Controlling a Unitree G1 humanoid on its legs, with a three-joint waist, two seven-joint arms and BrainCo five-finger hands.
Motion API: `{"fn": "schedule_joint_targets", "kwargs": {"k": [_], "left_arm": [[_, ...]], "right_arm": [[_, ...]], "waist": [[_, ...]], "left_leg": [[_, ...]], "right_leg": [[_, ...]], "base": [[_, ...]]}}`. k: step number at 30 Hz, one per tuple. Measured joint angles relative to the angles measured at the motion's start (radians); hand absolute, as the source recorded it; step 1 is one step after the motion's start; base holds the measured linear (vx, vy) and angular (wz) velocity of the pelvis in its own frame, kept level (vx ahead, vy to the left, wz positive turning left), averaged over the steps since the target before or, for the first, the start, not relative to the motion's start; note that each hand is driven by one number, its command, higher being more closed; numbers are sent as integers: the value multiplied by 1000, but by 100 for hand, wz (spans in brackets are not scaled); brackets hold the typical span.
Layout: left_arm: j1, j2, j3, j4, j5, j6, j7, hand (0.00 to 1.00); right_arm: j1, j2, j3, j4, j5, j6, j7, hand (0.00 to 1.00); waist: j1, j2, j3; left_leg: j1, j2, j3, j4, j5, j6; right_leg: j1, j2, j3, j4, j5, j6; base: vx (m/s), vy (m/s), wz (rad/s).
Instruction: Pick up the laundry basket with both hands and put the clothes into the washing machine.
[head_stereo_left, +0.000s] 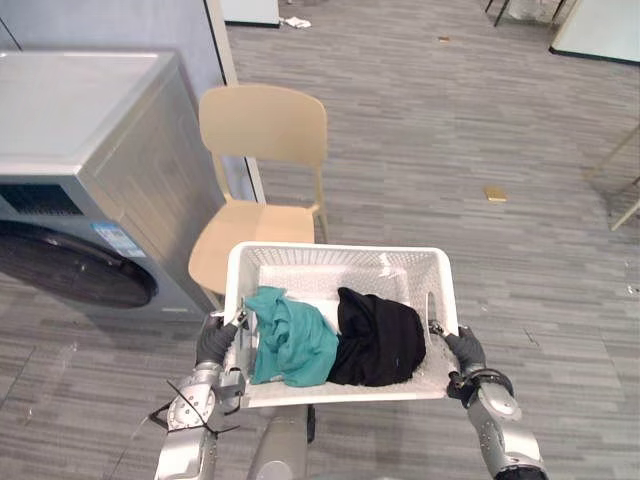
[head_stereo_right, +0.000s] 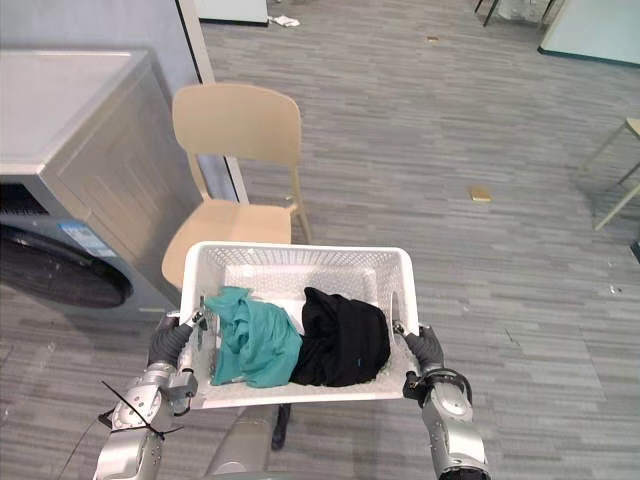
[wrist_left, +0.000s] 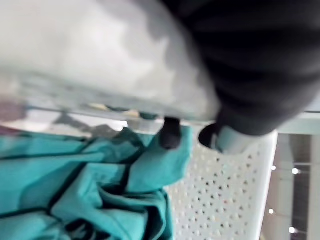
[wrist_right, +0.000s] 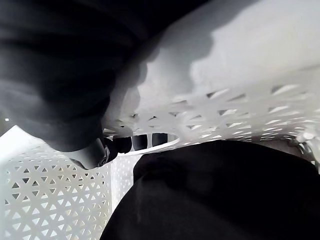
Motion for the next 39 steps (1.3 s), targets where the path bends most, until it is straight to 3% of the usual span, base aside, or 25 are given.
{"fn": "schedule_joint_targets", "kwargs": {"k": [2, 3, 4, 5, 6, 7, 10, 11, 12, 13, 15, 18, 19, 21, 23, 25, 27, 29, 30, 31, 32, 33, 36, 37, 39], "left_arm": [[4, 38, 4, -45, 0, -5, 0, 100], [15, 42, 5, -56, 0, -5, 0, 100], [45, 45, 6, -82, 1, 0, 0, 100], [56, 46, 7, -98, 1, 2, 1, 100], [63, 51, 12, -117, 1, 2, 7, 100], [63, 52, 13, -128, 1, 2, 13, 100], [65, 38, 14, -154, 0, 1, 20, 100], [85, 29, 23, -190, 0, -2, 20, 100], [117, 12, 51, -241, 0, -13, 20, 100], [126, 1, 62, -250, 0, -23, 20, 100], [148, -41, 71, -248, 3, -26, 18, 100], [182, -55, 73, -248, 3, -26, 5, 100], [189, -67, 74, -245, 3, -23, -6, 100], [188, -70, 74, -225, 3, -21, -8, 100], [174, -66, 72, -172, 3, -23, -8, 100], [149, -59, 64, -120, 3, -22, -9, 100], [137, -63, 46, -78, 3, -22, -9, 100], [131, -69, 33, -54, 3, -19, -9, 100], [130, -69, 32, -49, 3, -18, -9, 100], [130, -72, 23, -47, 2, -18, -9, 100], [124, -75, 17, -44, 1, -18, -9, 100], [92, -43, 2, -25, 1, -17, -9, 100], [73, 40, -14, -25, -2, -17, 0, 100], [72, 58, -20, -29, -2, -17, 0, 100], [68, 77, -67, -51, -2, -19, 3, 100]], "right_arm": [[8, 36, -1, -28, 2, -12, 3, 100], [11, 40, -1, -28, 2, -13, 3, 100], [24, 42, 5, -29, 2, -10, 5, 100], [30, 40, 7, -38, 2, -4, 6, 100], [45, 50, 7, -68, 2, -3, 7, 100], [59, 53, 7, -107, 2, 2, 7, 100], [90, 49, 11, -186, 2, 9, 7, 100], [94, 45, 23, -213, 2, 8, 7, 100], [92, 39, 42, -247, 10, 4, 7, 100], [93, 37, 49, -259, 11, -2, 8, 100], [95, 14, 52, -265, 11, -2, 21, 100], [113, 8, 58, -263, 11, 9, 27, 100], [119, -2, 54, -261, 11, 16, 27, 100], [120, -4, 50, -250, 11, 18, 28, 100], [94, -5, 48, -179, 11, 17, 38, 100], [91, -8, 42, -149, 11, 17, 38, 100], [92, -22, 33, -119, 11, 17, 38, 100], [78, -33, 30, -74, 12, 14, 38, 100], [72, -34, 30, -65, 12, 14, 38, 100], [71, -46, 30, -63, 18, 14, 39, 100], [70, -44, 28, -56, 22, 14, 38, 100], [67, -23, 10, -40, 31, 15, 38, 100], [80, 37, 1, -35, 31, 19, 34, 100], [90, 53, 0, -40, 31, 18, 26, 100], [127, 54, -20, -64, 39, 16, 12, 100]], "waist": [[-12, -6, 2], [-20, -7, 2], [-34, -1, 4], [-33, 0, 9], [-26, 9, 14], [-28, 19, 24], [-25, 17, 35], [-25, 17, 31], [-21, -20, 18], [-19, -29, 19], [4, -10, 21], [5, 3, 23], [5, 16, 29], [6, 24, 30], [0, 7, 25], [-3, -8, 28], [-37, -15, 28], [-54, 15, 10], [-52, 32, 0], [-53, 58, -16], [-55, 58, -23], [-66, 31, -31], [-75, -42, -38], [-74, -32, -37], [-76, -31, -51]], "left_leg": [[66, -52, -11, -2, -65, 6], [87, -62, -15, -20, -72, 4], [139, -72, -36, -65, -87, 11], [159, -72, -39, -80, -92, 19], [176, -67, -49, -81, -104, 46], [198, -59, -60, -82, -115, 63], [282, -52, -61, -117, -119, 59], [299, -54, -57, -129, -130, 43], [300, -72, -46, -117, -155, 31], [300, -83, -44, -105, -171, 26], [323, -65, -55, -74, -207, 4], [325, -59, -65, -41, -216, -14], [311, -52, -56, 13, -227, -57], [268, 8, 0, 125, -249, -78], [232, 115, 13, 178, -249, -79], [215, 170, -4, 156, -241, -90], [206, 234, -91, 108, -212, -126], [224, 267, -262, 38, -138, -156], [241, 265, -298, 7, -97, -175], [266, 265, -320, -59, 2, -250], [272, 266, -307, -67, -62, -313], [292, 224, -269, -100, -165, -312], [285, 111, -243, -78, -186, -300], [290, 88, -230, -61, -193, -286], [296, 58, -181, -39, -228, -220]], "right_leg": [[-69, -38, -66, 153, 159, -169], [-87, -50, -79, 189, 232, -189], [-120, -64, -97, 241, 427, -164], [-153, -69, -97, 302, 386, -166], [-245, -58, -111, 426, 135, -155], [-311, -19, -127, 444, -9, -117], [-345, 43, -226, 224, -141, -56], [-337, 77, -247, 52, -135, -54], [-329, 96, -243, -102, -97, -108], [-317, 95, -241, -139, -109, -138], [-246, 127, -244, -217, -112, -128], [-204, 134, -264, -256, -111, -128], [-187, 131, -267, -262, -110, -130], [-166, 124, -266, -265, -109, -131], [-169, 80, -266, -256, -110, -130], [-169, 34, -266, -257, -106, -123], [-174, -18, -267, -252, -92, -96], [-202, -49, -235, -222, -82, -60], [-207, -57, -222, -216, -82, -34], [-208, -66, -206, -220, -92, 42], [-206, -77, -200, -223, -101, 78], [-204, -138, -201, -225, -82, 124], [-166, -243, -195, -277, 27, 145], [-151, -260, -194, -291, 75, 144], [-154, -291, -162, -296, 142, 133]], "base": [[310, 198, 29], [331, 166, 57], [233, 81, 23], [314, 134, 17], [224, 116, 17], [208, 108, 28], [185, 53, 32], [211, -19, 6], [209, -39, -5], [232, -69, -14], [158, -40, -5], [167, -33, 16], [153, 16, 20], [132, 36, 9], [78, 77, -9], [61, 204, 4], [67, 297, 17], [66, 418, -11], [108, 648, -23], [103, 578, -12], [129, 601, 28], [101, 491, 50], [29, 574, 49], [-54, 408, 10], [-90, 393, -23]]}}
